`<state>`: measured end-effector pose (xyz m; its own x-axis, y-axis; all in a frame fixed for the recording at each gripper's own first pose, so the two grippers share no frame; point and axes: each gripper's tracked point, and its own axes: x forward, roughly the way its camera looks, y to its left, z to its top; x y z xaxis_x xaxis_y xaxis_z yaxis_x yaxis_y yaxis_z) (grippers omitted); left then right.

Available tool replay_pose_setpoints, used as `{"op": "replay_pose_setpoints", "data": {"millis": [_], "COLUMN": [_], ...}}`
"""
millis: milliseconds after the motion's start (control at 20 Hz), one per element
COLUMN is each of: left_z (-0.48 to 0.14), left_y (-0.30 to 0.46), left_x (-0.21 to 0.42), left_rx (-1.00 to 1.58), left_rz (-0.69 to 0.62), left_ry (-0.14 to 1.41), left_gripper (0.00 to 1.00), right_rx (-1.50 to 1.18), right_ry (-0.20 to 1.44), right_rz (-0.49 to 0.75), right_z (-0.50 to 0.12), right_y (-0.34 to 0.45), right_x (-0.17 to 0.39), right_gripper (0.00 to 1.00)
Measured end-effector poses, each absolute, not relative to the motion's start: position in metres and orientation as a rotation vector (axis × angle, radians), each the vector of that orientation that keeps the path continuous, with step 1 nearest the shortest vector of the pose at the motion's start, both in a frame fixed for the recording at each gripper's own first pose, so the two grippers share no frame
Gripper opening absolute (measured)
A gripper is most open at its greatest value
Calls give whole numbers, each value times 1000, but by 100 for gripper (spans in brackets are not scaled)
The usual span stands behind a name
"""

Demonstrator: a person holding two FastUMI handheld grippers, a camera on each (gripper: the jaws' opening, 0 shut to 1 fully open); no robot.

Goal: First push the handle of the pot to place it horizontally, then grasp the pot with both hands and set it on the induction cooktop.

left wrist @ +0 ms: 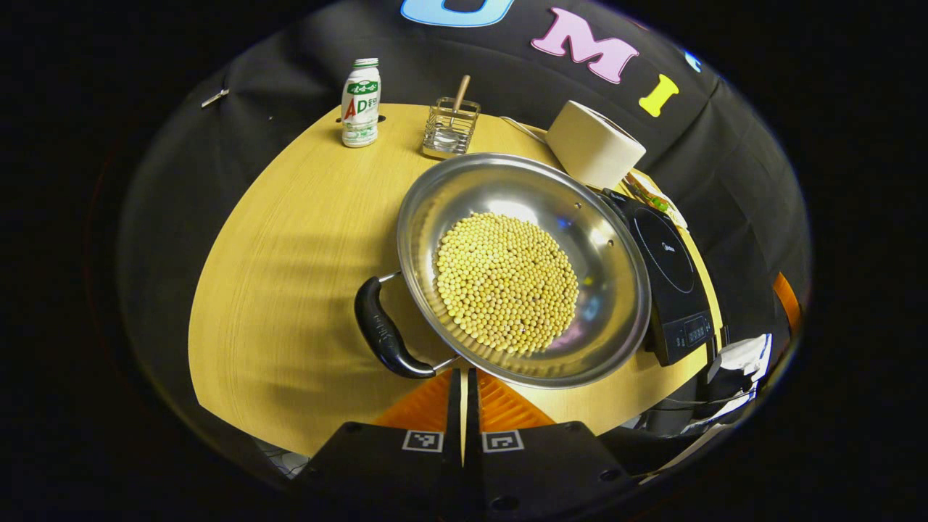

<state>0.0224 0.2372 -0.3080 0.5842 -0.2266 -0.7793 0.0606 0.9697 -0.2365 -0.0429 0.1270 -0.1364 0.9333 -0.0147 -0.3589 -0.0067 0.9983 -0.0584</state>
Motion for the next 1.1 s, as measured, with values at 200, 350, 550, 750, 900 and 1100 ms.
{"op": "replay_pose_setpoints", "data": {"millis": [200,350,550,750,900,1100], "left_z": [-308,-309,-309,-313,-313,-313], "left_y": [252,262,273,283,291,300], "left_x": [32,40,52,63,74,88], "left_rx": [-212,-199,-192,-188,-169,-126], "left_rz": [-154,-144,-133,-119,-112,-103], "left_ry": [942,944,946,955,956,956], "left_gripper": [5,5,5,5,5,5], "right_rx": [-57,-50,-57,-58,-66,-81], "right_ry": [364,363,358,372,368,388], "right_rz": [-8,-8,-8,-18,-9,-6], "right_z": [-135,-133,-131,-134,-132,-137], "right_y": [135,142,146,144,146,140], "right_x": [-36,-31,-29,-30,-35,-39], "right_gripper": [98,98,98,98,98,99]}}
